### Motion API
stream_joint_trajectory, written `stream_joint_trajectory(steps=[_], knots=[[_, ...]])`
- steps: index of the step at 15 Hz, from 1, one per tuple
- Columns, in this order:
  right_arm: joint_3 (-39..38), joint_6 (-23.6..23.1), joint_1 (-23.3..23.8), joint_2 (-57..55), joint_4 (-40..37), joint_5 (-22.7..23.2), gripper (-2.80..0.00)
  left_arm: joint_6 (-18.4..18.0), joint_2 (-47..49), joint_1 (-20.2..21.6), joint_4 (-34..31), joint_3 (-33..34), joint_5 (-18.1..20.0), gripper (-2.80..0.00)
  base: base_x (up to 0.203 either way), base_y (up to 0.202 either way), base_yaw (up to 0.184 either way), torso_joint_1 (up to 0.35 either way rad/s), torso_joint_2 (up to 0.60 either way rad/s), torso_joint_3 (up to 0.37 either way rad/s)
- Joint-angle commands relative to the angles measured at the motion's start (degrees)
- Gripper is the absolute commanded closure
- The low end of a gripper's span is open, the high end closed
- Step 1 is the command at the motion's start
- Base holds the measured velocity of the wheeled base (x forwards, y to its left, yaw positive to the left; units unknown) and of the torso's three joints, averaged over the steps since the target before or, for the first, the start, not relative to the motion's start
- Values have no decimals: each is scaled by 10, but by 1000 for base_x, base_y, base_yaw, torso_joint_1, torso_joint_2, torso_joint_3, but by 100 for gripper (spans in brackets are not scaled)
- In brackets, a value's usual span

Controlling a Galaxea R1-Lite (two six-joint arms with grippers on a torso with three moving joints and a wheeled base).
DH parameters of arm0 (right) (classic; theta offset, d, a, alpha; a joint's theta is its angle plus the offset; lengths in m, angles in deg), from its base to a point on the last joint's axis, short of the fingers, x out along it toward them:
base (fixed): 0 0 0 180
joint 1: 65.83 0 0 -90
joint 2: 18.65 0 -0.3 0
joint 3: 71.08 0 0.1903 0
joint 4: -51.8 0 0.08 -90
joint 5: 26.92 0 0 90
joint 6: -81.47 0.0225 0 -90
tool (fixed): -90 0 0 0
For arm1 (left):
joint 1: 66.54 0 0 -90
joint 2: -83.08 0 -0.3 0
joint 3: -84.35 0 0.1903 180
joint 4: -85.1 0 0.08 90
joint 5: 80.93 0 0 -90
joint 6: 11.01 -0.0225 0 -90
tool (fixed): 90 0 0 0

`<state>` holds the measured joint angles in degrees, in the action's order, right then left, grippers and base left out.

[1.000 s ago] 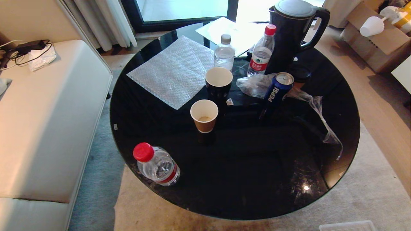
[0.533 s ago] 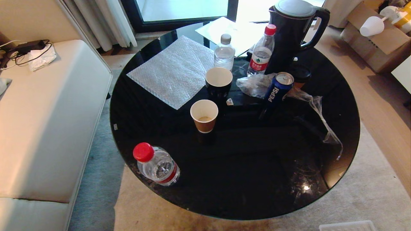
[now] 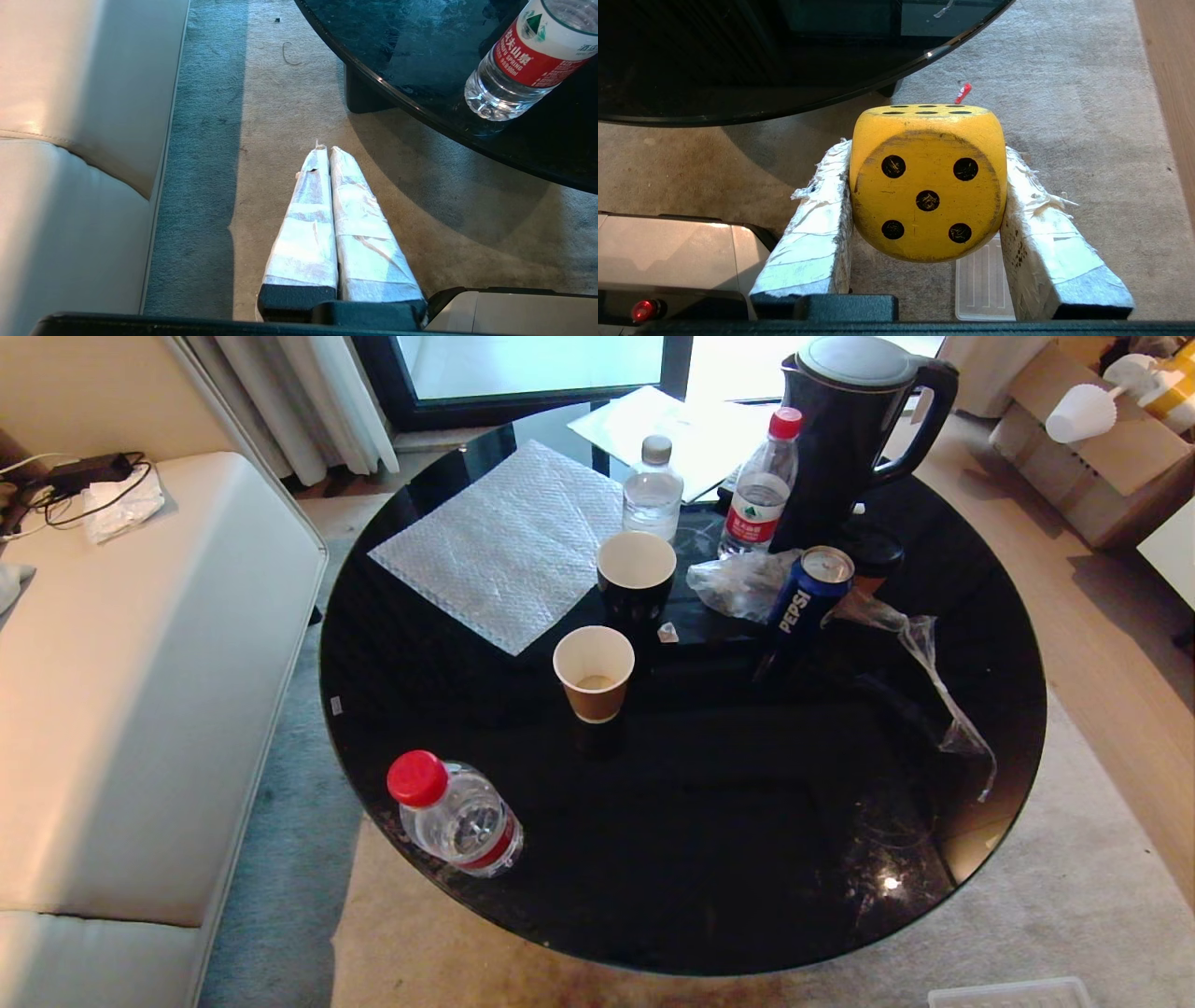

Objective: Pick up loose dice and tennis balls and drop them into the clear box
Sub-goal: Put the toys in the box

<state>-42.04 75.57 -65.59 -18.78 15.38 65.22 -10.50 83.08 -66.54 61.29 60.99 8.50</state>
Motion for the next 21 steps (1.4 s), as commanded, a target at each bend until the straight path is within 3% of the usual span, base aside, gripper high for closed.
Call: stream_joint_trajectory(steps=[1, 21], knots=[[0, 0, 0, 2, -3, 0, 0, 0, 0, 0, 0, 1, 0, 0, 0, 0, 0, 0, 0, 0], [-7, 18, 0, 3, -2, -6, 0, -1, 0, 0, -3, 0, 0, 0, -4, 0, 0, 0, 0, 0]])
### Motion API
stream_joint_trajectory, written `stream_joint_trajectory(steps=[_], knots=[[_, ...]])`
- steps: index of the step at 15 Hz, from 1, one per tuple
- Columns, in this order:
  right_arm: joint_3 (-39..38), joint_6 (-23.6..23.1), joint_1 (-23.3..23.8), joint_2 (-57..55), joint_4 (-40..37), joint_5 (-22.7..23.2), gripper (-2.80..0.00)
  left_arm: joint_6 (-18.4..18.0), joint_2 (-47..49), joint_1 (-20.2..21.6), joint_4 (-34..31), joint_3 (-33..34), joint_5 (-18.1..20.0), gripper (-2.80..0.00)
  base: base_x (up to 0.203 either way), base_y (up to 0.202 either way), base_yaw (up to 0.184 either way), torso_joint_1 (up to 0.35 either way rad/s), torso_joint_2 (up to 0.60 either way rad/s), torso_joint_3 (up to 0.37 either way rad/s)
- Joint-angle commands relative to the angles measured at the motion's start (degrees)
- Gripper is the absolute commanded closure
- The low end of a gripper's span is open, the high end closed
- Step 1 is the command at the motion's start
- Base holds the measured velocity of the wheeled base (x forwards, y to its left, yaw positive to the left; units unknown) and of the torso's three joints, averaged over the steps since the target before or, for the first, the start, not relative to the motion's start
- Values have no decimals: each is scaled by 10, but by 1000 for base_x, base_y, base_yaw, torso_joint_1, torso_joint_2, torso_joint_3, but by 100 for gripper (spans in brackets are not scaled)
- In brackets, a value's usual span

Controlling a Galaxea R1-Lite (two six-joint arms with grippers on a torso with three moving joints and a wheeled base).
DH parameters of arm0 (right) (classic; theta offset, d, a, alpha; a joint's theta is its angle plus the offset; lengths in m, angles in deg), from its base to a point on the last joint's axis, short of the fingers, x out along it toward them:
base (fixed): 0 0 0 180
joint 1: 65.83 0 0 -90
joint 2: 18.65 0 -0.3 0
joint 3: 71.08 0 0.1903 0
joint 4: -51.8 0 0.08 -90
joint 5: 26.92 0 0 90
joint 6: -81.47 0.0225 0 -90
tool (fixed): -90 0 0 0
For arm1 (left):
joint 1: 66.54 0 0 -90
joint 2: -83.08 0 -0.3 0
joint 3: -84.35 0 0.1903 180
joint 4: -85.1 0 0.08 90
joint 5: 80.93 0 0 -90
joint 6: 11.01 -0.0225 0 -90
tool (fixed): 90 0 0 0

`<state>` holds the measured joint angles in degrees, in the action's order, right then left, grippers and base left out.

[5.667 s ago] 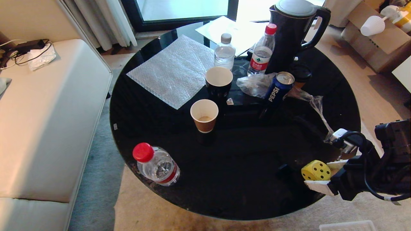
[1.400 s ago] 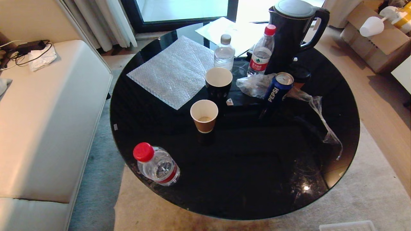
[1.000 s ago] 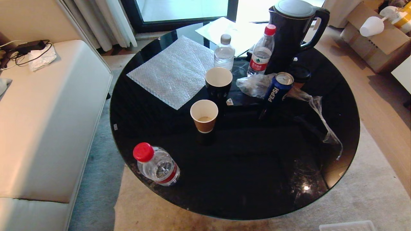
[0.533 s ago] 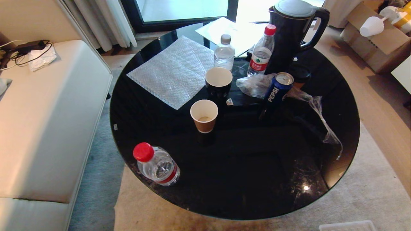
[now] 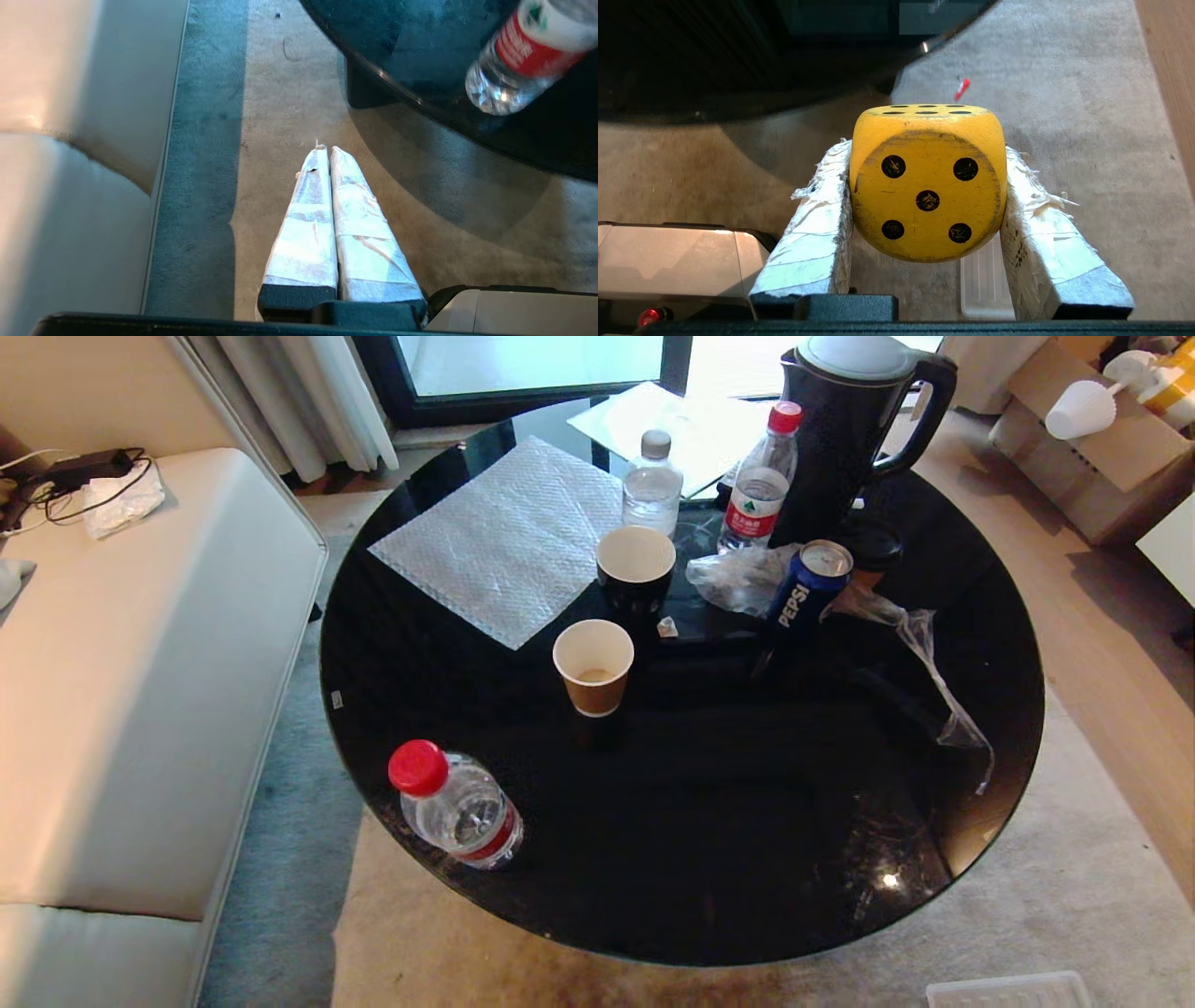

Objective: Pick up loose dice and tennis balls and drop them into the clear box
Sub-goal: Put the toys in the box

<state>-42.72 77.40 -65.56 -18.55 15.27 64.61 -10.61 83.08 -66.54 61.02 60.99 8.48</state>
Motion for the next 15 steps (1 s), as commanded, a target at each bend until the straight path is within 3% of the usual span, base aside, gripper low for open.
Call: stream_joint_trajectory(steps=[1, 15], knots=[[0, -1, 0, 1, -1, 0, 0, 0, 0, 0, 0, 0, 0, 0, -159, 0, -3, 2, 10, 2], [0, 0, 0, 1, -1, 0, 0, 1, 0, 0, 0, 0, 0, 0, -175, 0, -1, 1, 1, 3]])
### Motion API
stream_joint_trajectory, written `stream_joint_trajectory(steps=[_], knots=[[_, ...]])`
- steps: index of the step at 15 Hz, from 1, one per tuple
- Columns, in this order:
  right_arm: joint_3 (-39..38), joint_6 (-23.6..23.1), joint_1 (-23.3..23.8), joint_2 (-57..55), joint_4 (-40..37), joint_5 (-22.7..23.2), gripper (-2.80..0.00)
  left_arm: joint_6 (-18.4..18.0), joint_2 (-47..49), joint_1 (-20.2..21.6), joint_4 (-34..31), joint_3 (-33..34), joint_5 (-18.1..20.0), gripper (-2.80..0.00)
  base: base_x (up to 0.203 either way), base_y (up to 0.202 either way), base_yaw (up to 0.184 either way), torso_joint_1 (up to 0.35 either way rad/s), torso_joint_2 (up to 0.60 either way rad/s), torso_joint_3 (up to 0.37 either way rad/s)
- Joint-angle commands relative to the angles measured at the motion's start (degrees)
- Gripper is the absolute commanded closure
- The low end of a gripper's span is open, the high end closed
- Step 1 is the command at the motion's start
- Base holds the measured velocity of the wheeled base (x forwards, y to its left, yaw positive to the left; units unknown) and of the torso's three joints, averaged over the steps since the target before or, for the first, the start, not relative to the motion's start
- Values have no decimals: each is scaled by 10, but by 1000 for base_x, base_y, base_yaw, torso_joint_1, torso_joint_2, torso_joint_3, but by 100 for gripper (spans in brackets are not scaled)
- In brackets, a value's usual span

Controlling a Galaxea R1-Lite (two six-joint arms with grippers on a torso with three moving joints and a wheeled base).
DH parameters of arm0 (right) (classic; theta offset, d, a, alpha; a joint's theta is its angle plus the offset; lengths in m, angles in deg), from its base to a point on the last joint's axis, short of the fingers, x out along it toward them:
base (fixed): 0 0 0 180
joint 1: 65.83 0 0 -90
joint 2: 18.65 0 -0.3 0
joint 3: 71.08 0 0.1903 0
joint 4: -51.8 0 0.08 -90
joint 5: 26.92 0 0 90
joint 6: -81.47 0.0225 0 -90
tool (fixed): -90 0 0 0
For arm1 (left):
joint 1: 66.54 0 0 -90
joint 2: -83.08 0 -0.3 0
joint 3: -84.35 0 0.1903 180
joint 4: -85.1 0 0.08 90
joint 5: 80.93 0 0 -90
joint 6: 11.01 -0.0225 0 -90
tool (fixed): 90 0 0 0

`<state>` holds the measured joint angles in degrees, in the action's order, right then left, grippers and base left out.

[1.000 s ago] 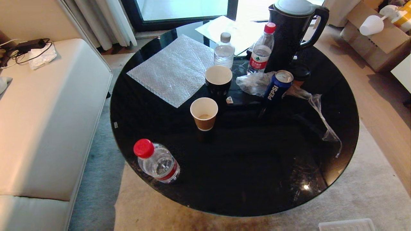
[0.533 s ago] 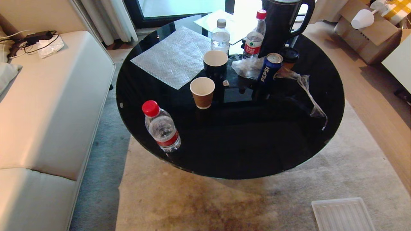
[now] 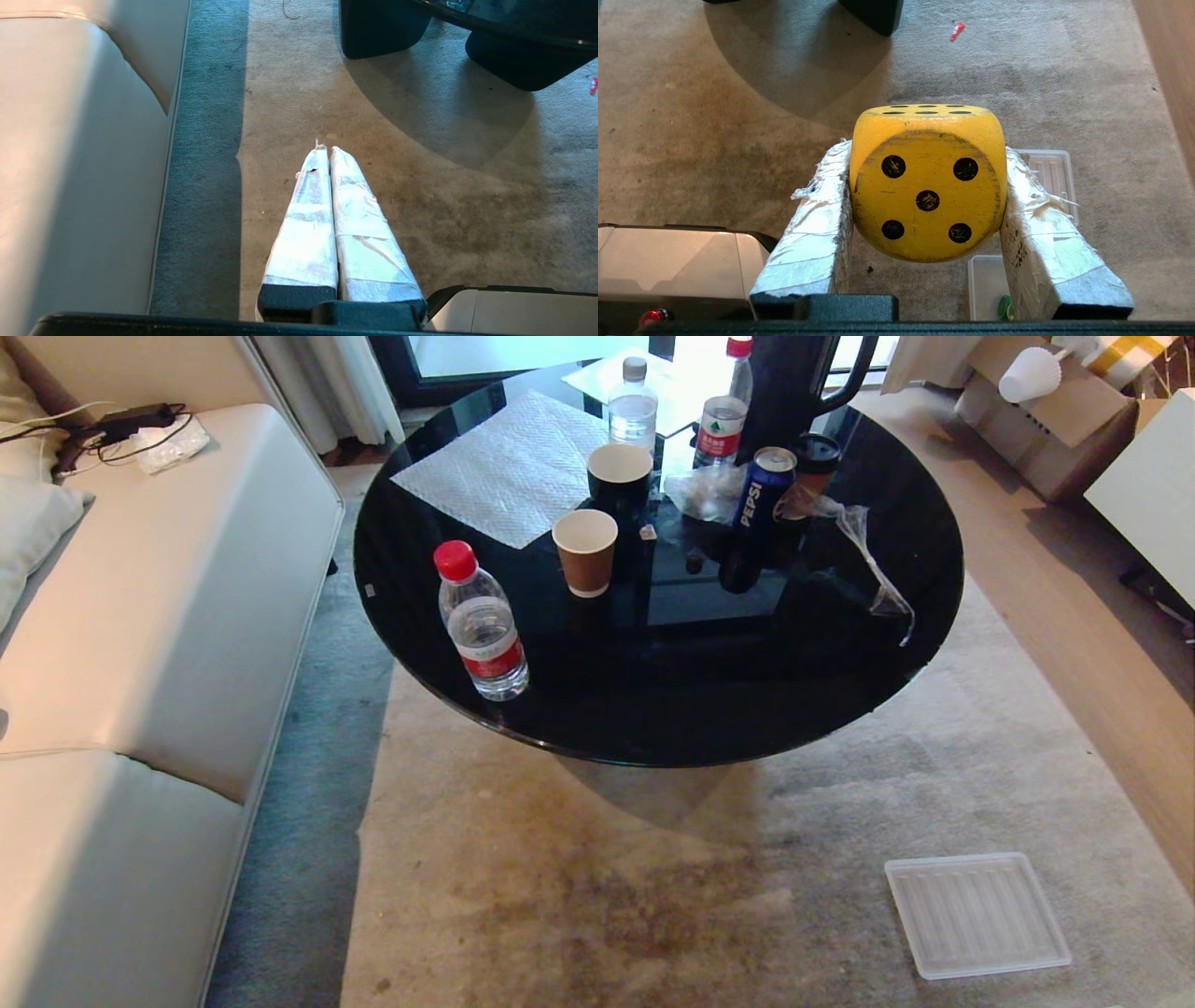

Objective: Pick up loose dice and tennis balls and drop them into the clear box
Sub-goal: Put the toys in the box

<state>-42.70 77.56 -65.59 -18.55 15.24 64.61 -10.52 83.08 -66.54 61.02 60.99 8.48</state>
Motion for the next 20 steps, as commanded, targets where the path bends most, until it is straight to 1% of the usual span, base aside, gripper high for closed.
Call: stream_joint_trajectory(steps=[1, 9, 20], knots=[[0, -1, 0, 1, -1, 0, 0, 0, 0, 0, 0, 0, 0, 0, 0, 0, 0, 0, 0, 0], [0, -2, 0, 1, 0, 0, 0, 0, 0, 0, 0, 1, 0, 0, 0, 1, -9, 0, 1, 1], [0, -2, 0, 1, 0, 0, 0, 0, 0, 0, 0, 0, 0, 0, 0, 11, -160, 3, 4, 2]])
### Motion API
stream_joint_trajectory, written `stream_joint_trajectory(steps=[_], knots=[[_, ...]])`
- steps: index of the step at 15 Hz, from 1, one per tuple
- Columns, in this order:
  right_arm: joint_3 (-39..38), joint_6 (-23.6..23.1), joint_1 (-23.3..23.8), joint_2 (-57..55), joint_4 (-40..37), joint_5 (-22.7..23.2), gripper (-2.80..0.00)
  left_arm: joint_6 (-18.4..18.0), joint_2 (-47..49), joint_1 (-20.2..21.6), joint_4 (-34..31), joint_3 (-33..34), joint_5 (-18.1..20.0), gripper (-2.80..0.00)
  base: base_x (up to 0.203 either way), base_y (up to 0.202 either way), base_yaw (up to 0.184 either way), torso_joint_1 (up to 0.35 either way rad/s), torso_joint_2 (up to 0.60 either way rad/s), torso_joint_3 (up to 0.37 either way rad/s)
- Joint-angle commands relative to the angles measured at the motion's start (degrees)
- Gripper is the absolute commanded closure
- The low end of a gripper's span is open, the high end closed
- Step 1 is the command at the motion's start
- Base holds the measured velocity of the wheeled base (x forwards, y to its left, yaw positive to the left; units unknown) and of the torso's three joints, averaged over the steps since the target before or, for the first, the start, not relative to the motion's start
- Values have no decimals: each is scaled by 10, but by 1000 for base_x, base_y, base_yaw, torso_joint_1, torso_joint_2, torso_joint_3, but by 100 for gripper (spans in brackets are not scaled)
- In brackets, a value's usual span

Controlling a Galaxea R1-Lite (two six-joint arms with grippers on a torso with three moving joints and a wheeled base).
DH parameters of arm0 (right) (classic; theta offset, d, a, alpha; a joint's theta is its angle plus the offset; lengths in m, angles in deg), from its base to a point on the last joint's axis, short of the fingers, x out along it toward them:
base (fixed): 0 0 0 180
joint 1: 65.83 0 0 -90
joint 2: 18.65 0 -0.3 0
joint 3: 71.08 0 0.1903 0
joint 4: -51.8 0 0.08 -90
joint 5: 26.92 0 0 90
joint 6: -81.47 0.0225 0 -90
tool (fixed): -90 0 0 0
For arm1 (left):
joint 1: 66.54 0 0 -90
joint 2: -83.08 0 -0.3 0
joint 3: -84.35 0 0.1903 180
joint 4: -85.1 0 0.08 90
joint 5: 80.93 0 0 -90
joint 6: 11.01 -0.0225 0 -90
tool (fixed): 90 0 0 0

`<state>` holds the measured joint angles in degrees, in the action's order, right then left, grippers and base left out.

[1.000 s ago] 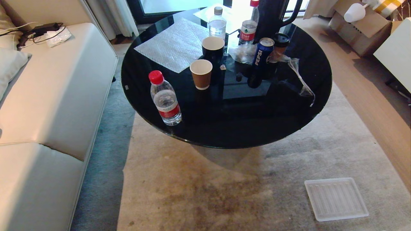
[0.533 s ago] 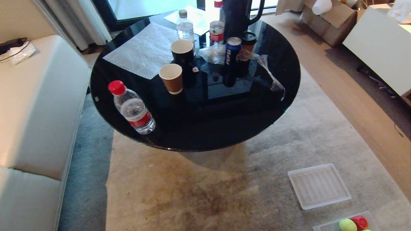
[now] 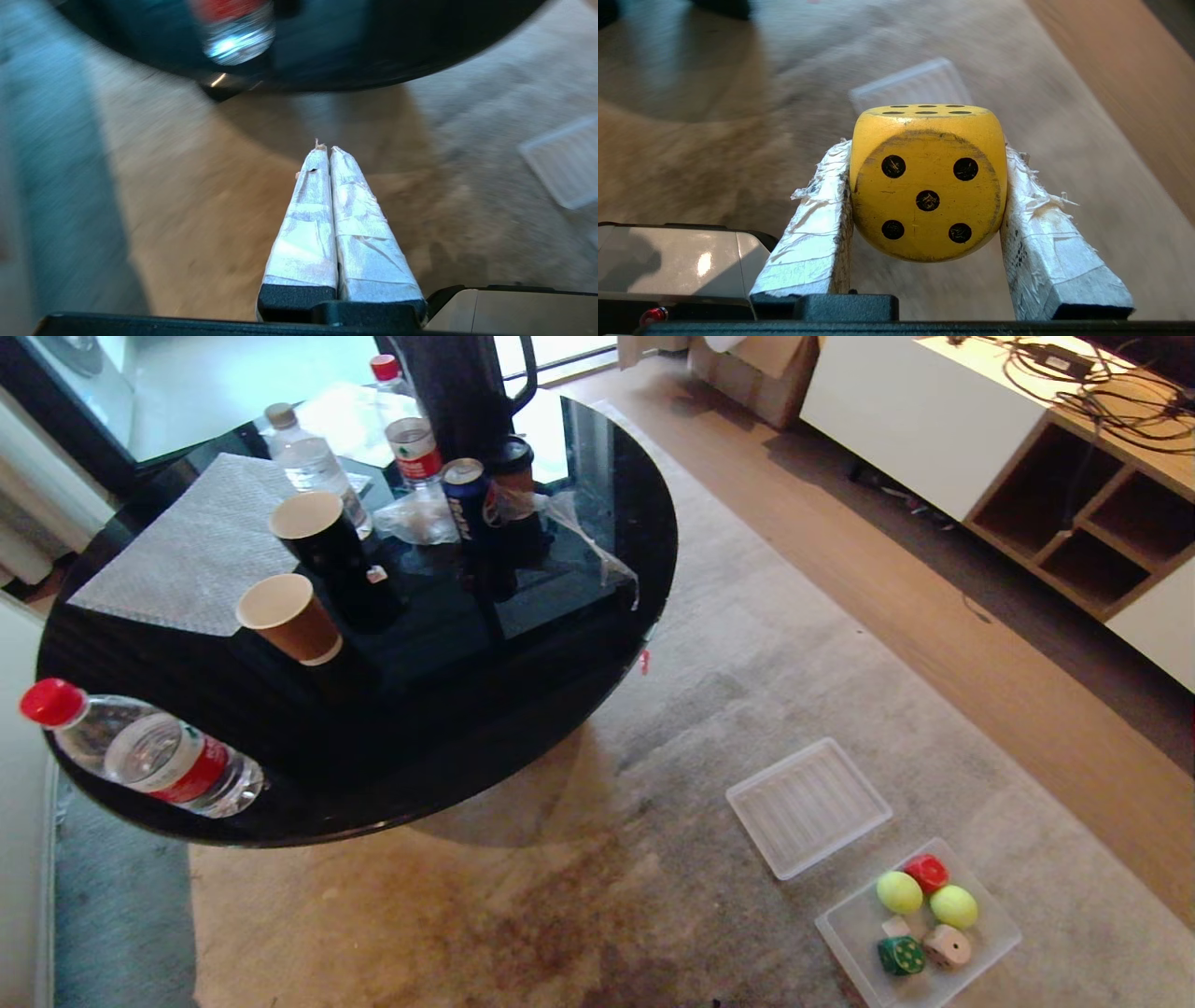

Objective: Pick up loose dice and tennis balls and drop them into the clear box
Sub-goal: Put the toys in the box

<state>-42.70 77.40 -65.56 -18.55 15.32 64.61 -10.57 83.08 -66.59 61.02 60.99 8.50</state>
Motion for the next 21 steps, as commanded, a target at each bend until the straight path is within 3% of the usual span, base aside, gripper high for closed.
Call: stream_joint_trajectory(steps=[1, 10, 21], knots=[[0, -1, 0, 1, -1, 0, 0, 0, 0, 0, 0, 0, 0, 0, -1, 11, -166, 3, -2, 6], [0, -1, 0, 1, -1, 0, 0, 0, 0, 0, 1, 0, 0, 0, 1, 10, -143, 2, 4, 5], [0, 0, 0, 1, -1, 0, 0, 1, 1, 0, 1, 0, 0, 0, 0, 0, 0, 0, 2, -49]])
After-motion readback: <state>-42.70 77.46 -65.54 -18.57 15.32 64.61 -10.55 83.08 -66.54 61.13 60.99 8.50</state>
